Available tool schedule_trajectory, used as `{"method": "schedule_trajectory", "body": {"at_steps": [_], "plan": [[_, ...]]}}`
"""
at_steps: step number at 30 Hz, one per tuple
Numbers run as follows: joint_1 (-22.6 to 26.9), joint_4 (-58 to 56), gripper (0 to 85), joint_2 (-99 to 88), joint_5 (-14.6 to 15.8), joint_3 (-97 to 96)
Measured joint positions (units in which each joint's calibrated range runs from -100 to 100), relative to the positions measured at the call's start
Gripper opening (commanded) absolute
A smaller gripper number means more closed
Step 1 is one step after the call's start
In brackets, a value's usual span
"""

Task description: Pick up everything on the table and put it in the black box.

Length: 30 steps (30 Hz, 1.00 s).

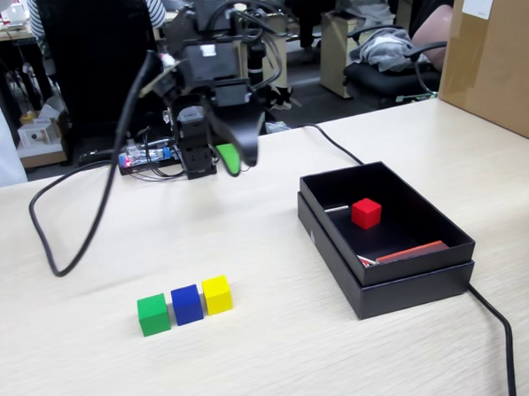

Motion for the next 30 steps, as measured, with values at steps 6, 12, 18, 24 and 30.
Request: {"method": "schedule_trajectory", "body": {"at_steps": [6,12,18,24,30], "plan": [[-6.15,0.00,48.0,17.09,-3.71,3.19],[-7.96,0.00,47.3,33.53,-5.13,15.15],[-8.45,0.08,46.9,49.45,-5.86,25.92],[-8.60,0.00,44.7,58.25,-6.45,31.77],[-8.84,0.08,35.0,62.65,-7.62,33.50]]}}
